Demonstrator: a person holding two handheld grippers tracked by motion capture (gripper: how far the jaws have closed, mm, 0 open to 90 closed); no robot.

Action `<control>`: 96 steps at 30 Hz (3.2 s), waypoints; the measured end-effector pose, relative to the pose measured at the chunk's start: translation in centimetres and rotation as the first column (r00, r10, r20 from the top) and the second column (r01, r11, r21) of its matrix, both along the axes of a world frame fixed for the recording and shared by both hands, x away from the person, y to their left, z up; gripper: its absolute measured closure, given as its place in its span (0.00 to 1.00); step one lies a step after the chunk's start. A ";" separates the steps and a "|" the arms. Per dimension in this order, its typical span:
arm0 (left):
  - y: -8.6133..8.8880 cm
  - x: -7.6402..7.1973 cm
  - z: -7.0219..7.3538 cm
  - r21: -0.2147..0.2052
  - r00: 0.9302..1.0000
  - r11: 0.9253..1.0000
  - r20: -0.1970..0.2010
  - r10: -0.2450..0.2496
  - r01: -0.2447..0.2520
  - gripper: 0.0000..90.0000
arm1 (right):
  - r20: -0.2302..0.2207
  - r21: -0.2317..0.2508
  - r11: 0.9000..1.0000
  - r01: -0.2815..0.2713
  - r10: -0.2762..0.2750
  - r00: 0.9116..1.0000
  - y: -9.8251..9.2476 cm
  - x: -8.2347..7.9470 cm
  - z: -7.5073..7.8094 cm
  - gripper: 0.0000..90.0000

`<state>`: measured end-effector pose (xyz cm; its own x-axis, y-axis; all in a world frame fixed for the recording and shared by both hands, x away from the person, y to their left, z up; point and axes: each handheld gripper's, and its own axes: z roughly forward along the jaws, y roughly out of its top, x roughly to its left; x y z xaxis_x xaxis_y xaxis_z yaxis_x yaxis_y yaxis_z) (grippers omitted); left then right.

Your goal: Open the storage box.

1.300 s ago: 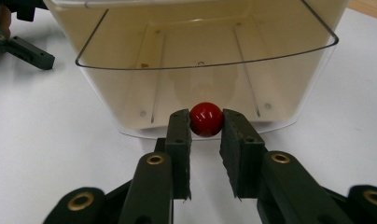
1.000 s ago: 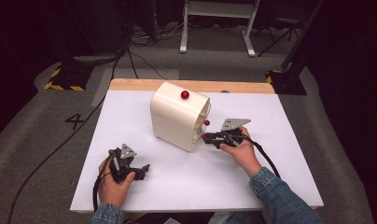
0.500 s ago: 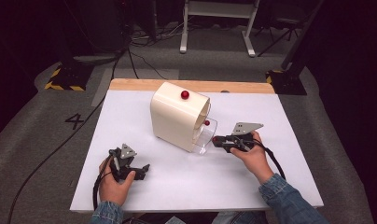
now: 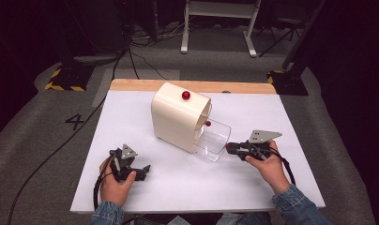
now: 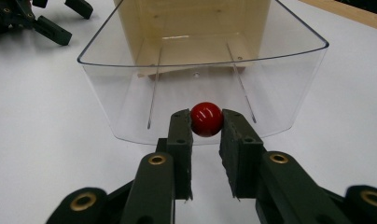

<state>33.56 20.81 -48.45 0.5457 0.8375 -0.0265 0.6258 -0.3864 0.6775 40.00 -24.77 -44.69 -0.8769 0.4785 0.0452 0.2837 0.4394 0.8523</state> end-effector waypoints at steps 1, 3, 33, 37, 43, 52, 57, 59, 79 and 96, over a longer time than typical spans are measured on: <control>0.0 0.0 0.0 0.000 1.000 1.000 0.000 0.000 0.000 0.11 | 0.001 0.001 1.000 0.003 -0.003 1.000 -0.2 -0.1 -0.1 0.82; 0.0 0.0 0.0 -0.001 1.000 1.000 -0.001 0.001 -0.001 0.11 | -0.004 -0.005 1.000 0.004 -0.004 1.000 -0.5 -0.3 -0.2 0.82; 0.0 0.0 0.0 -0.001 1.000 1.000 0.000 0.001 -0.001 0.11 | -0.027 -0.100 0.995 0.026 -0.029 0.999 -1.6 -1.2 -1.1 0.67; 0.0 0.0 0.0 -0.001 1.000 1.000 0.000 0.001 -0.001 0.11 | -0.018 -0.059 0.998 0.029 -0.030 0.999 -1.9 -1.7 0.1 0.66; 0.0 0.0 0.0 -0.001 1.000 1.000 0.000 0.001 -0.001 0.11 | 0.004 -0.016 1.000 0.025 -0.025 1.000 -1.9 -1.9 2.7 0.64; 0.0 0.0 0.0 -0.001 1.000 1.000 0.000 0.001 -0.001 0.11 | 0.020 -0.006 1.000 0.005 -0.005 1.000 -0.6 -1.1 7.0 0.62; 0.0 0.0 0.0 0.000 1.000 1.000 0.002 0.000 0.000 0.11 | 0.028 0.015 1.000 0.003 -0.003 1.000 0.6 0.0 8.2 0.60; 0.0 0.0 0.0 0.000 1.000 1.000 -0.001 0.001 -0.001 0.11 | 0.027 0.027 1.000 0.003 -0.004 1.000 1.3 0.6 8.3 0.59; 0.0 -0.1 -0.1 -0.004 1.000 1.000 0.002 0.001 -0.001 0.11 | 0.028 0.018 0.998 -0.055 0.055 0.998 6.3 4.9 7.0 0.69; 0.0 -0.1 0.0 -0.001 1.000 1.000 0.002 0.000 0.000 0.11 | 0.052 -0.003 0.997 -0.083 0.083 0.995 7.2 4.5 6.7 0.82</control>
